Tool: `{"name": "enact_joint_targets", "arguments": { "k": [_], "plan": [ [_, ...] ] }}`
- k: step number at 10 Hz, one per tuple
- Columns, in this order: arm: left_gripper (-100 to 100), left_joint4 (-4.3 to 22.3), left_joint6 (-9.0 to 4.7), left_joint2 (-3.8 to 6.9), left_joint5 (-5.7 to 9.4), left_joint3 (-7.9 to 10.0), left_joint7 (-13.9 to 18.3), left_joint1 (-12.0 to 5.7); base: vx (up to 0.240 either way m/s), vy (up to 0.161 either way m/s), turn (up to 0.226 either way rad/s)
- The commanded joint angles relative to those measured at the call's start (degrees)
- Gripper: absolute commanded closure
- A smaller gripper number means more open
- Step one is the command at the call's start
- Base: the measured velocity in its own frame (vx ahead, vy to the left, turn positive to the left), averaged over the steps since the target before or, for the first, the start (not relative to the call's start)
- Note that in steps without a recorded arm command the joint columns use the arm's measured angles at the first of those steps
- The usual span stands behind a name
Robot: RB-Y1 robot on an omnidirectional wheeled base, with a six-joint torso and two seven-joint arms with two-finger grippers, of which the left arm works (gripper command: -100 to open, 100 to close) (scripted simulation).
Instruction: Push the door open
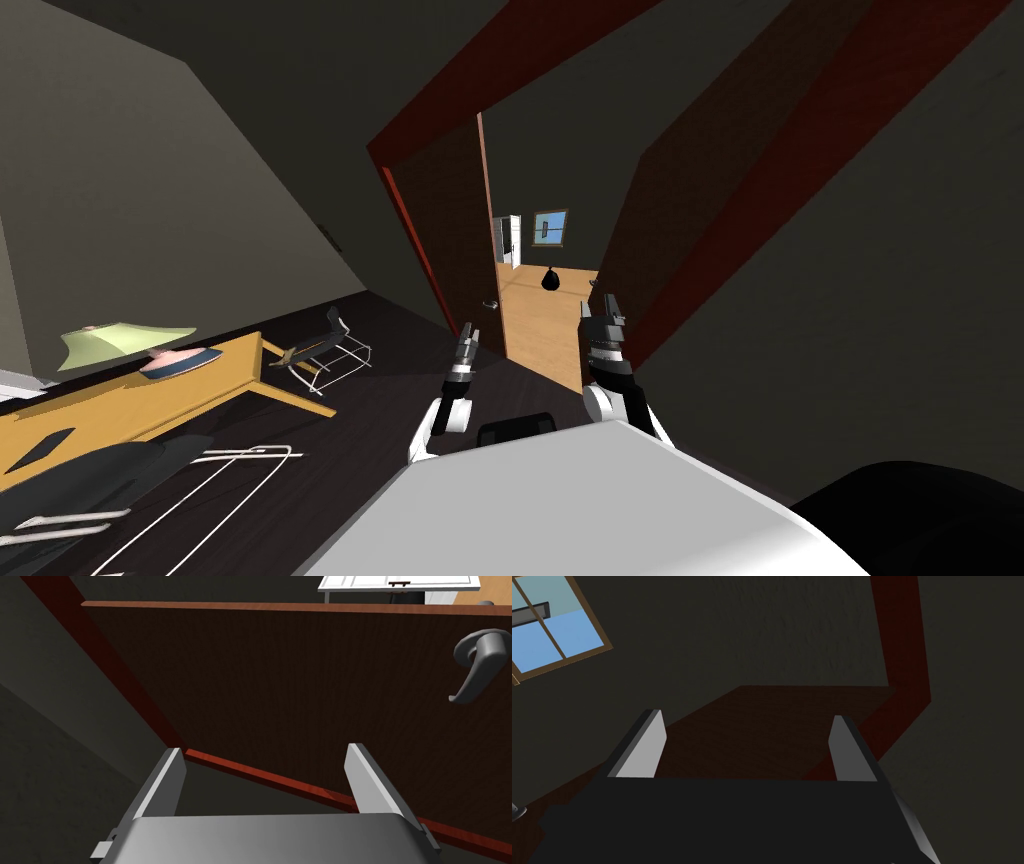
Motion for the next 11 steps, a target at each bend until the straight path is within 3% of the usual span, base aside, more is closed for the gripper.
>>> {"name": "enact_joint_targets", "arguments": {
  "k": [1, 6, 7, 11],
  "plan": [
    [-100, 2.45, -0.44, 0.22, -0.01, -0.42, 0.16, -0.95, 0.053, 0.043, -0.01],
    [-100, 9.83, -2.08, 0.62, -0.16, -2.04, 0.5, -3.94, 0.072, 0.057, -0.014],
    [-100, 10.12, -2.08, 0.62, -0.16, -2.04, 0.5, -3.94, 0.063, 0.055, -0.016],
    [-100, 17.1, -3.7, 0.86, -0.31, -3.63, 0.84, -6.87, 0.074, 0.053, -0.017]
  ]
}}
